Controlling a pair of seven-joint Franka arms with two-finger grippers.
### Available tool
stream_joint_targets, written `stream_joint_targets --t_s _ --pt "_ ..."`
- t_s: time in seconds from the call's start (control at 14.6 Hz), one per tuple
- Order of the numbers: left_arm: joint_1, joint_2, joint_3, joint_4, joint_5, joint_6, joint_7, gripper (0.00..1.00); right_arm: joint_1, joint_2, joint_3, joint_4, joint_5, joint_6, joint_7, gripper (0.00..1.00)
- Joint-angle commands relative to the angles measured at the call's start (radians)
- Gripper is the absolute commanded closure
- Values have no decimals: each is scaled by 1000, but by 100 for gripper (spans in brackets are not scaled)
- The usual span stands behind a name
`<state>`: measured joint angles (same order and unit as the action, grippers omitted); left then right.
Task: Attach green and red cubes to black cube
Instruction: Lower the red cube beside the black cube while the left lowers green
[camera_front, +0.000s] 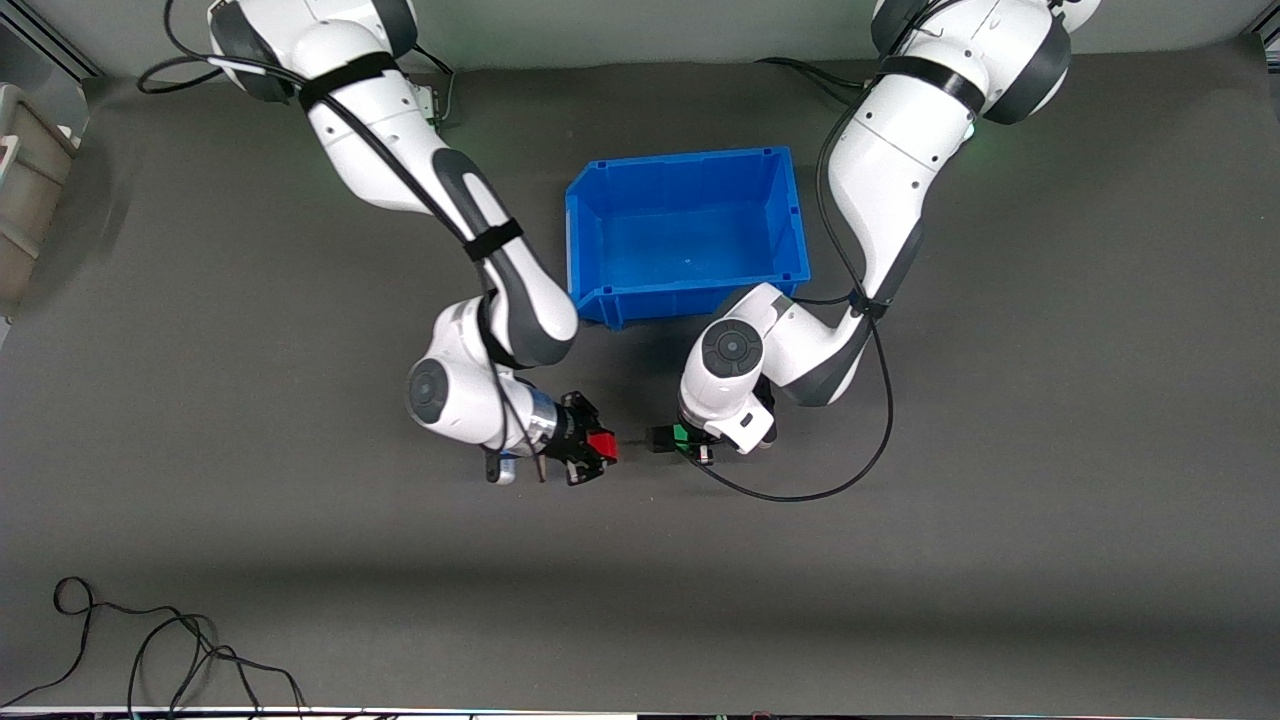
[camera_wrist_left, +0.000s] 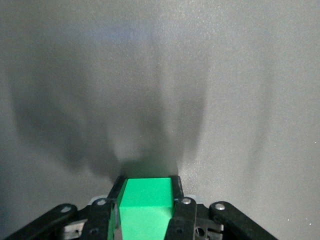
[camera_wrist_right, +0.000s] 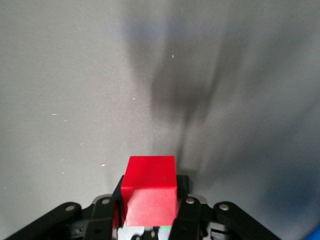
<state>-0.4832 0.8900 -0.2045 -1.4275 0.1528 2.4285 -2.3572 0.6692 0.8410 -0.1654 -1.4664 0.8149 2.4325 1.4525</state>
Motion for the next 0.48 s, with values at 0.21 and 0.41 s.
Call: stream_joint_targets --t_s 0.21,0.41 --pt "-14 7 10 39 -25 -5 -11 100 78 69 -9 24 64 125 25 100" --pt "-15 10 10 45 -41 -2 -20 100 82 79 -9 25 64 138 25 100"
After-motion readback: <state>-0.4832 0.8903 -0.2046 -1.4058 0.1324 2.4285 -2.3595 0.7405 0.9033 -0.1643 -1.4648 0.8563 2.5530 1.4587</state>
